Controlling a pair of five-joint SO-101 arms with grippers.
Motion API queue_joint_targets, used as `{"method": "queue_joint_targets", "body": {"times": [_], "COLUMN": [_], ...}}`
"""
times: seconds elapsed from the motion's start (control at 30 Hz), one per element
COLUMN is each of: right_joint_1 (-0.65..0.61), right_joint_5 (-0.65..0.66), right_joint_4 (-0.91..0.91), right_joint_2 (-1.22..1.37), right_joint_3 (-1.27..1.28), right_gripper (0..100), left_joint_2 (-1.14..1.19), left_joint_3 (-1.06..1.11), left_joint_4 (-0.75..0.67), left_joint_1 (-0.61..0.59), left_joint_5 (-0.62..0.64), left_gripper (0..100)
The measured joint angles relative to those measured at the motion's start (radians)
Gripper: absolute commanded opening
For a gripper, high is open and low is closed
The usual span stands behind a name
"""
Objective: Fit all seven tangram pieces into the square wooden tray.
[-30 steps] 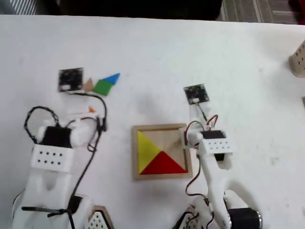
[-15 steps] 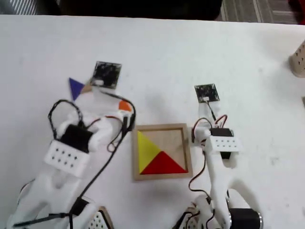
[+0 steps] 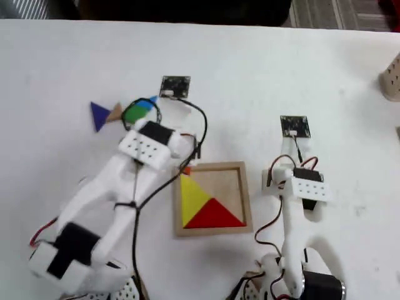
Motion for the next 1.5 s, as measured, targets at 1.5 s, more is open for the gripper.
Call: {"method": "queue_joint_targets", "body": {"times": [1.5], "right_joint_1": [-0.002], "right_joint_5": [0.043], "right_joint_4": [0.000], "right_joint_2": [0.000], "right_joint_3": [0.000], "right_gripper": [1.8], "left_joint_2": [0.075], "left_joint_3": [0.037], "left_joint_4": [0.057], "left_joint_1": [0.181], "left_joint_5": [0.287], "left_gripper": [41]}}
